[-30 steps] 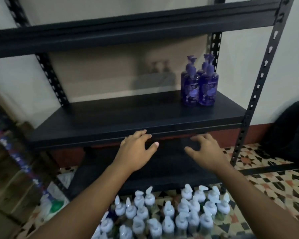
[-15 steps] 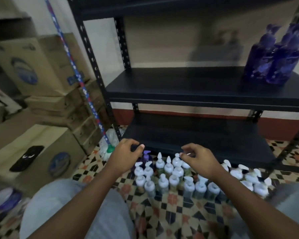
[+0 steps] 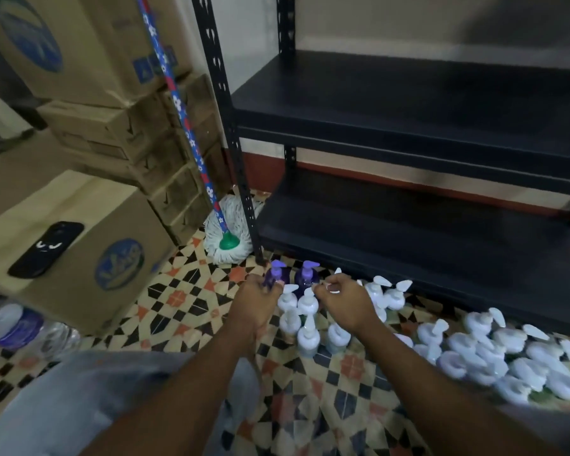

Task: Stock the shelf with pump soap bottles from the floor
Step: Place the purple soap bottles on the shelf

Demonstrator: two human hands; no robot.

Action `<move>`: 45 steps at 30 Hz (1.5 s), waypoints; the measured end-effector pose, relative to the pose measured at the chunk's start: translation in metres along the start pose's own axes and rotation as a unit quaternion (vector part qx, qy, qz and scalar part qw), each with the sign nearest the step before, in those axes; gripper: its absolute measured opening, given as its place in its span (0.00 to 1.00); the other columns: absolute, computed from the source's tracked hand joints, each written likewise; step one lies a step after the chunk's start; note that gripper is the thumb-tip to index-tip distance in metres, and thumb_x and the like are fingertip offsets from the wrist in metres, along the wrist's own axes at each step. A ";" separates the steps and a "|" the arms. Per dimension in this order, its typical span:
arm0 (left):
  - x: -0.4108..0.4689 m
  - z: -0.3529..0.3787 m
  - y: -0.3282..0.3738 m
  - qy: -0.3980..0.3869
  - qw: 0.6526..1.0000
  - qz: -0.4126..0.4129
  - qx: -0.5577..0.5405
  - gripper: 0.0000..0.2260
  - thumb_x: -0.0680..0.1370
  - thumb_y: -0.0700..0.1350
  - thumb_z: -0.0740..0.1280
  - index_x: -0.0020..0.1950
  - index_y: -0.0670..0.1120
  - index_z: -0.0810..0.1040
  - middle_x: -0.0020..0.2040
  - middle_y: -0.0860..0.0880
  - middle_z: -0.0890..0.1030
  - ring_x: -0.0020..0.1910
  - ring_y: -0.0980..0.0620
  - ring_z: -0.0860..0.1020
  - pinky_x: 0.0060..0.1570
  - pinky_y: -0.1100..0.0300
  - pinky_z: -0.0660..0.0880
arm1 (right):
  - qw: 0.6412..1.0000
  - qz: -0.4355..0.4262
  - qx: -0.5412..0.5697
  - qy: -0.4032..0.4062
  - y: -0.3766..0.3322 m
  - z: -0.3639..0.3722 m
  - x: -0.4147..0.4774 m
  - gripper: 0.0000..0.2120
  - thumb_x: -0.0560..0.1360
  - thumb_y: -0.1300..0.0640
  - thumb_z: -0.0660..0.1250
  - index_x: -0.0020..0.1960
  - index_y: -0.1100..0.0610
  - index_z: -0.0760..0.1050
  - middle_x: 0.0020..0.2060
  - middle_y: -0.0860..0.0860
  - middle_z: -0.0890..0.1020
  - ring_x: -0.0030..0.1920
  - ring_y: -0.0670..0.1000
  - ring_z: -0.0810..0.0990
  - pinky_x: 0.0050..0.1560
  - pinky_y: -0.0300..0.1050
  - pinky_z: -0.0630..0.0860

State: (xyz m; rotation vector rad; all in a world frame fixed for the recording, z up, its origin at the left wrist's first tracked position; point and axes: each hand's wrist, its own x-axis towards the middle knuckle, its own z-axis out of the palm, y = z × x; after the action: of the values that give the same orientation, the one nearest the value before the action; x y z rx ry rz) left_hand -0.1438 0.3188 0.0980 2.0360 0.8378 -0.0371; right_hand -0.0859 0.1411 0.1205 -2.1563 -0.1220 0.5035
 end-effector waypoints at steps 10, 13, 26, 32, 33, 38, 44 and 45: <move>0.119 0.062 -0.046 -0.025 0.992 -0.104 -0.060 0.28 0.75 0.58 0.72 0.67 0.41 0.71 0.64 0.41 0.78 0.63 0.39 0.77 0.64 0.48 0.73 | 0.996 0.028 -0.088 -0.007 0.042 0.071 0.115 0.07 0.77 0.51 0.67 0.49 0.55 0.74 0.44 0.51 0.80 0.45 0.53 0.79 0.45 0.45 0.72; 0.149 0.080 -0.060 -0.032 0.992 -0.102 -0.062 0.35 0.64 0.68 0.68 0.62 0.45 0.74 0.58 0.43 0.81 0.56 0.42 0.80 0.60 0.44 0.77 | 0.992 0.040 -0.117 -0.033 0.059 0.084 0.143 0.14 0.77 0.49 0.67 0.57 0.57 0.76 0.49 0.53 0.81 0.49 0.55 0.79 0.52 0.46 0.74; 0.185 0.112 -0.083 0.002 0.989 -0.104 -0.102 0.20 0.71 0.60 0.75 0.52 0.47 0.78 0.45 0.52 0.83 0.45 0.51 0.81 0.44 0.59 0.73 | 0.987 0.103 -0.114 -0.056 0.077 0.115 0.196 0.17 0.78 0.41 0.66 0.36 0.49 0.71 0.38 0.50 0.78 0.43 0.53 0.76 0.45 0.44 0.68; 0.188 0.112 -0.088 0.054 0.983 -0.129 -0.117 0.24 0.73 0.63 0.71 0.61 0.48 0.78 0.53 0.49 0.83 0.53 0.46 0.80 0.53 0.55 0.73 | 0.979 0.150 -0.132 -0.031 0.074 0.122 0.203 0.21 0.73 0.40 0.72 0.33 0.54 0.71 0.30 0.48 0.74 0.35 0.50 0.73 0.36 0.43 0.66; 0.189 0.110 -0.088 0.056 0.982 -0.142 -0.112 0.23 0.75 0.62 0.71 0.62 0.48 0.77 0.55 0.47 0.83 0.54 0.44 0.79 0.56 0.54 0.73 | 0.979 0.158 -0.128 -0.023 0.073 0.122 0.204 0.21 0.72 0.41 0.73 0.33 0.55 0.71 0.30 0.48 0.74 0.33 0.48 0.73 0.33 0.42 0.65; 0.182 0.095 -0.088 0.078 0.982 -0.140 -0.103 0.22 0.76 0.62 0.70 0.59 0.45 0.79 0.55 0.44 0.83 0.56 0.42 0.80 0.58 0.55 0.73 | 0.984 0.128 -0.127 -0.004 0.055 0.110 0.196 0.18 0.69 0.44 0.75 0.33 0.54 0.71 0.31 0.48 0.76 0.35 0.51 0.76 0.30 0.40 0.66; 0.164 0.052 -0.046 0.119 0.985 -0.077 -0.097 0.21 0.77 0.60 0.70 0.54 0.42 0.79 0.51 0.41 0.82 0.52 0.41 0.80 0.53 0.54 0.73 | 0.998 0.046 -0.002 0.032 0.015 0.058 0.161 0.17 0.64 0.52 0.78 0.39 0.52 0.69 0.36 0.49 0.78 0.36 0.52 0.76 0.39 0.48 0.76; 0.159 0.043 -0.036 0.122 0.986 -0.065 -0.097 0.23 0.77 0.62 0.69 0.55 0.42 0.79 0.51 0.41 0.82 0.52 0.41 0.80 0.52 0.54 0.72 | 0.999 0.029 0.015 0.036 0.007 0.048 0.153 0.19 0.63 0.52 0.78 0.38 0.52 0.67 0.36 0.49 0.78 0.36 0.52 0.76 0.40 0.50 0.78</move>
State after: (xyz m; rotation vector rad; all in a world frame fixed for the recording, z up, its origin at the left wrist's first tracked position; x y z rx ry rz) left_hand -0.0296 0.3865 -0.0062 1.8229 1.0829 0.2162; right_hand 0.0344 0.2139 0.0424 -2.1509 -0.0122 0.4571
